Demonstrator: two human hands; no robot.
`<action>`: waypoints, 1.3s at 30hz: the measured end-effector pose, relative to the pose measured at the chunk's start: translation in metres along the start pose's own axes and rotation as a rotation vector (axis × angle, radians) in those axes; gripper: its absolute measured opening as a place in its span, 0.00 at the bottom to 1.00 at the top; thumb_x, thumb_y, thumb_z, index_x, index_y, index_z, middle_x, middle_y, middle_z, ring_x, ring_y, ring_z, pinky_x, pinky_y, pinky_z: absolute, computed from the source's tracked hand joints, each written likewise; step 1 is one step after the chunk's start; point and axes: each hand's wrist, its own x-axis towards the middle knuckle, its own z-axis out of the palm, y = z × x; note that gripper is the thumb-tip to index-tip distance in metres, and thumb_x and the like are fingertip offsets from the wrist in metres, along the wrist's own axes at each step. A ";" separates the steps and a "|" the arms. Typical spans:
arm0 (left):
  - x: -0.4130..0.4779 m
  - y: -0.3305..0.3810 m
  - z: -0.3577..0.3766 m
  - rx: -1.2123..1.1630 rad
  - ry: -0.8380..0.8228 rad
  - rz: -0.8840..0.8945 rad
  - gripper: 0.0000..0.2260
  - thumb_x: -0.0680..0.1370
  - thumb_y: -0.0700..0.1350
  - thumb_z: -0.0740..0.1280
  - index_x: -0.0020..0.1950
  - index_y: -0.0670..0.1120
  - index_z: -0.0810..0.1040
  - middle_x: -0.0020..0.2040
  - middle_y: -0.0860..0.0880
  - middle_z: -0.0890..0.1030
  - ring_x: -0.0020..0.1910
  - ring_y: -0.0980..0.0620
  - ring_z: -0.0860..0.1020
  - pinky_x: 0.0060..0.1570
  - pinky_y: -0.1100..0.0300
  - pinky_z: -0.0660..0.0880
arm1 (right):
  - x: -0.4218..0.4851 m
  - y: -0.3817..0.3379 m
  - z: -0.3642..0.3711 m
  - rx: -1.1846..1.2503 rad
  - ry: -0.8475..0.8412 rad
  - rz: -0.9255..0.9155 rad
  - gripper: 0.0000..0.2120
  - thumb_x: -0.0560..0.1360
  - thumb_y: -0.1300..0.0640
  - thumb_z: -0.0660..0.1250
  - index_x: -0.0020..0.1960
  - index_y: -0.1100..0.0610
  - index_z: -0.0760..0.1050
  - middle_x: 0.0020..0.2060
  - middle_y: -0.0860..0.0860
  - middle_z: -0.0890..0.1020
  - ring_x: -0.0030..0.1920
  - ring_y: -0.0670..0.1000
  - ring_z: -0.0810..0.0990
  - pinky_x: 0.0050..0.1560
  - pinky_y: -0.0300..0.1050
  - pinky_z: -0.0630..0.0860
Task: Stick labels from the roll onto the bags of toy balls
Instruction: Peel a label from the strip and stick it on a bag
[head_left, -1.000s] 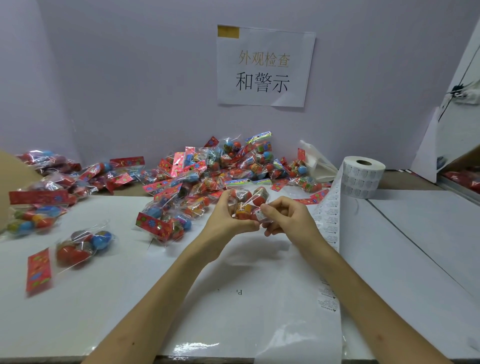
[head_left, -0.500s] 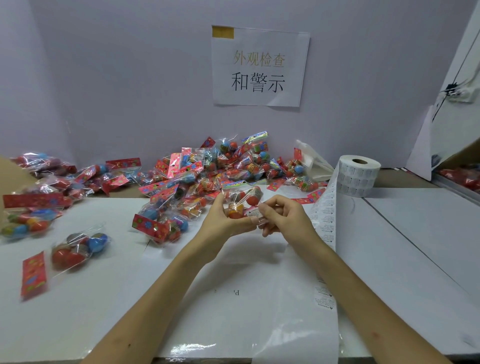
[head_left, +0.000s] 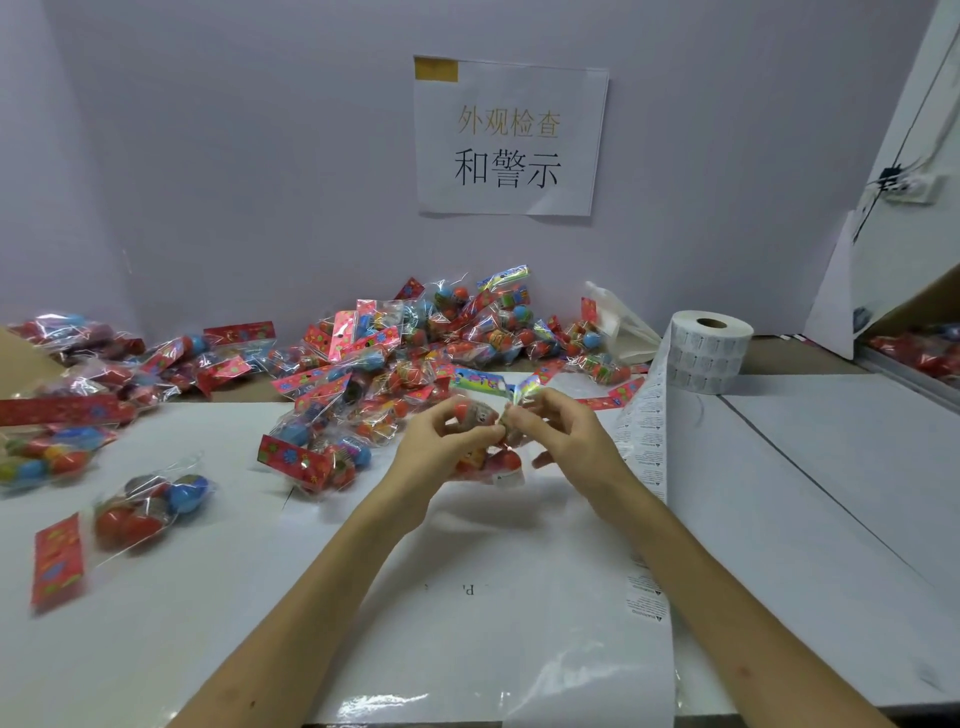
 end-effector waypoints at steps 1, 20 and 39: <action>0.000 -0.001 0.001 0.026 -0.001 0.002 0.09 0.75 0.37 0.76 0.53 0.44 0.83 0.46 0.45 0.87 0.45 0.43 0.87 0.38 0.56 0.83 | 0.000 0.001 -0.001 -0.016 0.017 -0.012 0.08 0.80 0.52 0.70 0.52 0.57 0.79 0.41 0.49 0.86 0.44 0.48 0.86 0.38 0.39 0.77; -0.002 0.001 0.004 0.113 0.090 0.025 0.11 0.80 0.46 0.71 0.39 0.54 0.87 0.40 0.53 0.88 0.40 0.56 0.86 0.34 0.68 0.79 | -0.001 -0.001 -0.002 -0.026 -0.019 0.023 0.04 0.78 0.58 0.71 0.50 0.50 0.81 0.38 0.48 0.86 0.38 0.47 0.83 0.32 0.39 0.76; 0.001 0.003 -0.004 0.048 0.026 -0.027 0.04 0.78 0.46 0.73 0.52 0.48 0.85 0.44 0.48 0.87 0.41 0.48 0.86 0.39 0.49 0.85 | 0.003 -0.006 -0.020 0.111 0.020 0.113 0.07 0.76 0.63 0.71 0.54 0.58 0.78 0.40 0.55 0.86 0.35 0.56 0.86 0.33 0.44 0.81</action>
